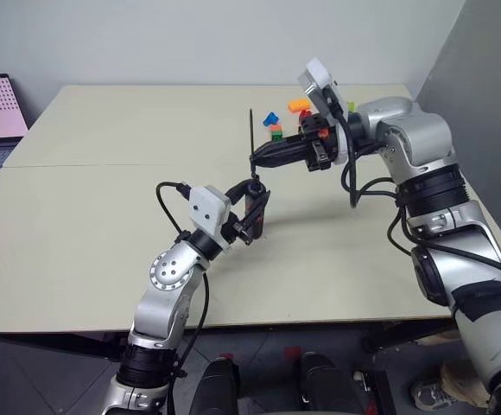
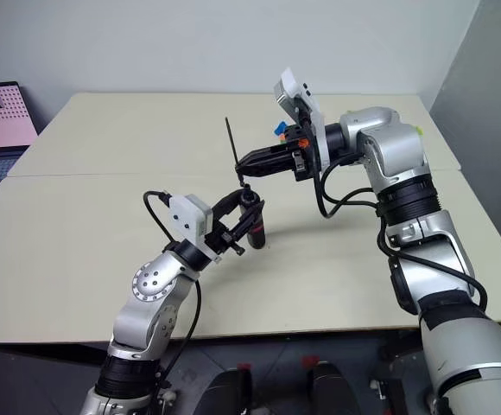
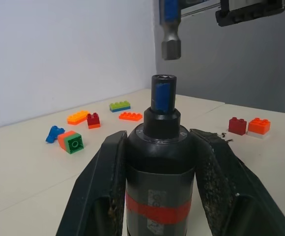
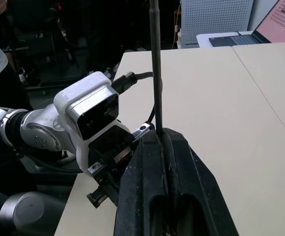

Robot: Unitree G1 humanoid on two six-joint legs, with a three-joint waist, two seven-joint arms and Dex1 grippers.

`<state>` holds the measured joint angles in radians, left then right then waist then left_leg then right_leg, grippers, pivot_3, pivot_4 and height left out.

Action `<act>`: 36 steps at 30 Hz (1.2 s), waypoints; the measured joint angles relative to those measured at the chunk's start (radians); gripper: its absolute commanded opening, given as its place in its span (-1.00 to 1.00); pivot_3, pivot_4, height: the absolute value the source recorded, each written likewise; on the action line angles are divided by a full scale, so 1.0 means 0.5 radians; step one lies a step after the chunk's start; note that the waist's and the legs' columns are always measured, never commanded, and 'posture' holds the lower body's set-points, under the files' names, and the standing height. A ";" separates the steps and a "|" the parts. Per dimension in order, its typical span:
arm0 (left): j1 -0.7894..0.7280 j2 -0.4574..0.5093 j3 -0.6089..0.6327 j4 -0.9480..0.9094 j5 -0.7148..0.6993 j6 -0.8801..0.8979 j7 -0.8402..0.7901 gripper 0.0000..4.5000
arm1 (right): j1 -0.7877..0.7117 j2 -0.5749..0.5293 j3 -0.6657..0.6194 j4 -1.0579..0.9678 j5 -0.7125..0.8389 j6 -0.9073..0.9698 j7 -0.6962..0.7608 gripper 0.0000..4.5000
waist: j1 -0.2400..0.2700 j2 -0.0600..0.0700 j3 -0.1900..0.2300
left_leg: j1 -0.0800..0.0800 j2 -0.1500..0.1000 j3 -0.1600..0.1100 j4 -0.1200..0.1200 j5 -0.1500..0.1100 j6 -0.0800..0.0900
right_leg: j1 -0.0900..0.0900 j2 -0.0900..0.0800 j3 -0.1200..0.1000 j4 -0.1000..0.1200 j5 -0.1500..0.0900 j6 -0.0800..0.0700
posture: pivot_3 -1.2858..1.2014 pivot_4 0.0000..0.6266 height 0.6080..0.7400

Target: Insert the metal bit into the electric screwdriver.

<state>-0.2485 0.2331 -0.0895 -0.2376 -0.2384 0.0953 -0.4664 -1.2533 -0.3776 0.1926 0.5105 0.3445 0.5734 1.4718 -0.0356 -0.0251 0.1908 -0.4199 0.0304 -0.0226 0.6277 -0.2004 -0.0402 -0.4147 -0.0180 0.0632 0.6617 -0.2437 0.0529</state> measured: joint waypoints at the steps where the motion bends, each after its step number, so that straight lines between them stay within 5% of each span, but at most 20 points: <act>1: 0.000 0.000 0.000 0.000 0.000 0.000 0.000 -0.28 | 0.004 0.000 -0.003 -0.006 0.000 0.000 -0.003 -1.00 | 0.000 0.000 0.000 | 0.000 0.000 0.000 0.000 0.000 0.000 | 0.000 0.000 0.000 0.000 0.000 0.000 | 0.03 -0.52 1.00; 36: -0.002 0.000 0.010 0.000 -0.008 0.012 0.000 -0.28 | 0.151 0.015 -0.103 -0.153 0.060 -0.042 -0.158 -1.00 | -0.001 0.000 0.000 | 0.001 0.000 0.000 0.000 0.000 0.000 | 0.000 0.000 0.000 0.000 0.000 0.001 | 0.03 -0.52 1.00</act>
<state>-0.2495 0.2329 -0.0845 -0.2376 -0.2421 0.1012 -0.4663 -1.1775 -0.3701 0.1413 0.4340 0.3744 0.5523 1.3927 -0.0361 -0.0251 0.1908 -0.4196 0.0304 -0.0225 0.6277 -0.2004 -0.0402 -0.4145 -0.0179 0.0634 0.6616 -0.2439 0.0532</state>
